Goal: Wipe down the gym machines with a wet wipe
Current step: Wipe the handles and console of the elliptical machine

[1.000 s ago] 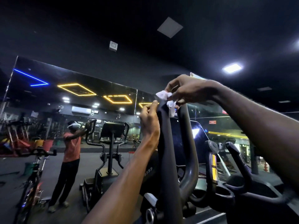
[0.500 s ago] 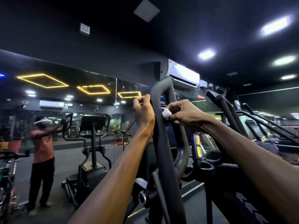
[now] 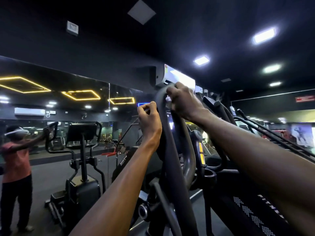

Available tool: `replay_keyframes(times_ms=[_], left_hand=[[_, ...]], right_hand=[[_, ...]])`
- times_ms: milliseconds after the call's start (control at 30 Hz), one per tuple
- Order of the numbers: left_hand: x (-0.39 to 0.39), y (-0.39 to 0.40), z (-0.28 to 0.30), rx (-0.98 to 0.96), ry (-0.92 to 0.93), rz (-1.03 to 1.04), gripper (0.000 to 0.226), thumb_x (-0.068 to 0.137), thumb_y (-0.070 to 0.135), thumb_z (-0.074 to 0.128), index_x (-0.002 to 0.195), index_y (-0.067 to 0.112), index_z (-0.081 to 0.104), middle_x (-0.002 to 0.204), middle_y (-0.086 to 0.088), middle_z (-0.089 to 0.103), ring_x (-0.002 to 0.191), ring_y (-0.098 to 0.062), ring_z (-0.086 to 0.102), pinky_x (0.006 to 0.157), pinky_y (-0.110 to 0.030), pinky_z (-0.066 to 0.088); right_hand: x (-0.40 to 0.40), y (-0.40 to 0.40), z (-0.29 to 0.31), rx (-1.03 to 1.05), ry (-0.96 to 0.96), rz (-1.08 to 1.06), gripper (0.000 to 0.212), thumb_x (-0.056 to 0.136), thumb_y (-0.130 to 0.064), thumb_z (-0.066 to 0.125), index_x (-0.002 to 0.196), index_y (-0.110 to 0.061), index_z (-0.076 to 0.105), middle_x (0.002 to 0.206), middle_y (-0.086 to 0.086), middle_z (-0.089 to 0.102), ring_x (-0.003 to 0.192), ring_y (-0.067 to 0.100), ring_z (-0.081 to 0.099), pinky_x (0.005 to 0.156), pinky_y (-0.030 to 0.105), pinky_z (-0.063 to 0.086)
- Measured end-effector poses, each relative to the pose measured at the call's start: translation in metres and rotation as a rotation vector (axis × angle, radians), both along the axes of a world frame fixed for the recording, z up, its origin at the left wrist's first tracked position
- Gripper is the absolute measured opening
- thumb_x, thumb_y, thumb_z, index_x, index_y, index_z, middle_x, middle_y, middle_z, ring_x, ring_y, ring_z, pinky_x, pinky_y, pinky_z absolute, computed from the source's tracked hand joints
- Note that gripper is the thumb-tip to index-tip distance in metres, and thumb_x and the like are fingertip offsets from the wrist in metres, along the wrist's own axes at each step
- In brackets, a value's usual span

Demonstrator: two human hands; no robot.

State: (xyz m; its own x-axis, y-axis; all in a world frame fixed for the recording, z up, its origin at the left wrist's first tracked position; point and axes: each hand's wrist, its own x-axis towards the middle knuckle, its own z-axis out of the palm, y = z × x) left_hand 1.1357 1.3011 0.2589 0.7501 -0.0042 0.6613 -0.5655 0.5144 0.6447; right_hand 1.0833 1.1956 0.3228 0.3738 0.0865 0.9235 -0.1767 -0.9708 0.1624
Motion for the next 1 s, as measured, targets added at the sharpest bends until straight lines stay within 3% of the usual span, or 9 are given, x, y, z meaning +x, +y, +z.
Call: replay_keyframes(times_ms=[133,333,433,533,667,733,867,933,1000], left_hand=[[0.006,-0.004,-0.003,-0.039,-0.024,-0.005,0.012,0.099,0.037,0.051,0.092,0.027,0.049,0.096,0.003,0.061,0.09,-0.017,0.06,0.077,-0.031,0.048],[0.009,-0.01,-0.005,-0.084,-0.004,-0.004,0.016,0.096,0.042,0.055,0.086,0.031,0.05,0.1,-0.003,0.067,0.09,-0.02,0.063,0.085,-0.042,0.052],[0.011,-0.01,-0.008,-0.095,0.002,-0.025,0.017,0.096,0.044,0.055,0.087,0.03,0.052,0.103,-0.005,0.066,0.09,-0.018,0.062,0.082,-0.036,0.05],[0.01,-0.008,-0.013,-0.088,-0.003,-0.033,0.021,0.098,0.042,0.054,0.094,0.021,0.055,0.104,-0.007,0.065,0.082,-0.011,0.058,0.07,-0.022,0.044],[0.005,0.001,-0.016,-0.054,-0.018,-0.005,0.024,0.1,0.038,0.052,0.101,0.014,0.056,0.097,-0.003,0.063,0.074,-0.004,0.056,0.061,-0.009,0.041],[0.003,0.006,-0.018,-0.009,-0.034,0.011,0.025,0.102,0.035,0.05,0.106,0.011,0.056,0.09,0.003,0.06,0.072,-0.002,0.054,0.056,-0.006,0.041],[0.0,0.011,-0.022,0.061,-0.024,0.045,0.016,0.103,0.027,0.046,0.106,0.014,0.055,0.086,0.009,0.056,0.08,-0.011,0.057,0.072,-0.023,0.049],[-0.003,0.014,-0.026,0.067,0.01,0.046,0.012,0.101,0.023,0.048,0.104,0.014,0.057,0.087,0.007,0.059,0.084,-0.014,0.059,0.078,-0.03,0.05],[-0.006,0.018,-0.032,0.093,0.055,0.034,0.007,0.098,0.019,0.051,0.098,0.017,0.058,0.086,0.003,0.063,0.078,-0.013,0.06,0.071,-0.03,0.051]], right_hand=[[-0.008,-0.009,-0.011,-0.063,0.096,-0.074,0.019,0.09,-0.012,0.063,0.108,-0.009,0.07,0.107,0.017,0.055,0.096,0.039,0.06,0.073,0.037,0.046],[-0.026,0.016,-0.054,-0.128,0.583,-0.248,0.017,0.082,-0.006,0.069,0.099,-0.002,0.066,0.096,0.006,0.045,0.088,0.027,0.054,0.076,0.035,0.048],[-0.035,0.018,-0.078,-0.053,0.7,-0.321,0.014,0.08,-0.008,0.071,0.078,-0.01,0.057,0.085,0.003,0.044,0.082,0.027,0.053,0.07,0.033,0.048],[-0.044,0.021,-0.098,0.08,0.781,-0.346,0.035,0.079,-0.01,0.067,0.062,-0.02,0.038,0.072,0.001,0.041,0.082,0.032,0.06,0.064,0.034,0.051],[-0.059,0.029,-0.097,0.41,0.996,-0.206,0.015,0.088,-0.002,0.054,0.086,0.004,0.067,0.064,0.01,0.053,0.055,0.022,0.051,0.039,0.019,0.037],[-0.067,0.029,-0.086,0.599,0.943,-0.033,0.02,0.089,0.002,0.049,0.088,0.011,0.066,0.062,0.015,0.053,0.053,0.023,0.048,0.041,0.022,0.036],[-0.063,0.033,-0.071,0.907,0.279,0.332,0.02,0.084,0.004,0.046,0.075,0.004,0.064,0.053,0.008,0.057,0.046,0.021,0.051,0.039,0.021,0.036],[-0.057,0.045,-0.07,0.824,0.197,0.321,0.026,0.085,-0.004,0.053,0.06,-0.008,0.059,0.054,0.008,0.056,0.052,0.027,0.057,0.044,0.026,0.042],[-0.061,0.057,-0.078,0.582,0.336,0.103,0.032,0.086,-0.008,0.055,0.055,-0.012,0.045,0.058,0.008,0.05,0.061,0.031,0.056,0.053,0.028,0.045]])
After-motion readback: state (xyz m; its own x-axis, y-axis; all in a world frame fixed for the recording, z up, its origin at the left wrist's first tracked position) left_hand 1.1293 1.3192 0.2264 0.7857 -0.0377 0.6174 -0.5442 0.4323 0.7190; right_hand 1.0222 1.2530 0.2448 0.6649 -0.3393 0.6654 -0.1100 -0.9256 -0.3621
